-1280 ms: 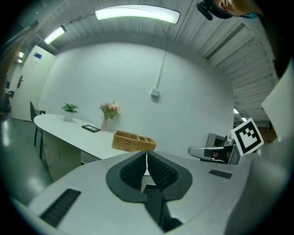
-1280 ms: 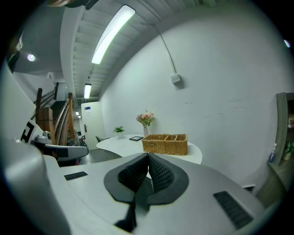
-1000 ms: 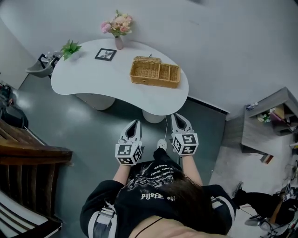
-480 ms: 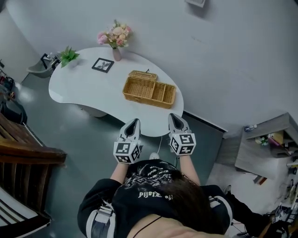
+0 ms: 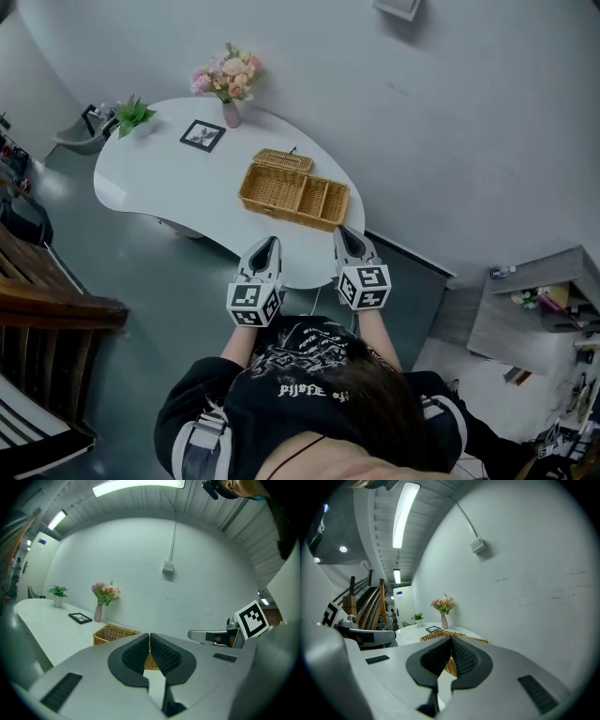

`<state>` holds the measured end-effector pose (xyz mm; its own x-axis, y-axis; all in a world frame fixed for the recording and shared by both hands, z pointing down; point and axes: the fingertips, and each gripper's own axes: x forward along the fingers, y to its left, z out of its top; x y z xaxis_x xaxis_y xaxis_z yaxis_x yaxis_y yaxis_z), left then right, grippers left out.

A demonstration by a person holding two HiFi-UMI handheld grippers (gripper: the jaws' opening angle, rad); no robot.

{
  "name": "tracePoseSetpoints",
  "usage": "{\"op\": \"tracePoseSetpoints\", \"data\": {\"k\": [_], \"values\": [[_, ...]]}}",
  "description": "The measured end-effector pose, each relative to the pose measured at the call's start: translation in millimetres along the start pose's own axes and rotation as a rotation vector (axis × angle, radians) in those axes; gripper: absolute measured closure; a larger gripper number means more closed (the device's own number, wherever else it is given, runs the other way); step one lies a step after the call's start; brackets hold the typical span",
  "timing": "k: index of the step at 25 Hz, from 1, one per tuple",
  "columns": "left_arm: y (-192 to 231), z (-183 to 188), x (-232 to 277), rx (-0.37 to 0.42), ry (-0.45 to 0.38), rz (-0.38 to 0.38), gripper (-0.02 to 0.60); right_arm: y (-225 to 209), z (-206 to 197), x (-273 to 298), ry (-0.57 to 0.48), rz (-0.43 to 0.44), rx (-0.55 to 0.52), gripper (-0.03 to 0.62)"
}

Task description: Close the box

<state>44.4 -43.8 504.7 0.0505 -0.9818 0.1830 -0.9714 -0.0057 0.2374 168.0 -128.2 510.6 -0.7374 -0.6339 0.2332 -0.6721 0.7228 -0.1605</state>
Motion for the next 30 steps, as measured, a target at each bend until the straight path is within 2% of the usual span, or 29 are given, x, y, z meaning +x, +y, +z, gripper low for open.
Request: {"op": "tracePoseSetpoints", "data": {"k": [5,9,13,19,25,30], "values": [[16.9,5.2,18.1,0.001,-0.003,-0.001,0.555,-8.4,3.8,16.5,0.0,-0.026,0.008,0.569],[39.6,15.9,36.3,0.005,-0.006,-0.012,0.555,-18.4,9.4,35.6,-0.005,-0.076,0.031,0.569],[67.4,28.9,55.8,0.01,0.002,-0.025,0.555,-16.6,18.9,59.8,0.0,-0.088,0.046,0.569],[100.7,44.7,86.6,0.044,0.035,-0.069,0.555,-15.6,29.5,96.9,0.016,-0.138,0.075,0.569],[136.9,59.2,116.6,0.062,0.07,-0.112,0.555,-12.6,39.8,137.2,0.04,-0.179,0.15,0.569],[160.7,65.9,137.8,0.081,0.108,-0.178,0.555,-8.9,41.3,167.7,0.078,-0.245,0.171,0.569]]}}
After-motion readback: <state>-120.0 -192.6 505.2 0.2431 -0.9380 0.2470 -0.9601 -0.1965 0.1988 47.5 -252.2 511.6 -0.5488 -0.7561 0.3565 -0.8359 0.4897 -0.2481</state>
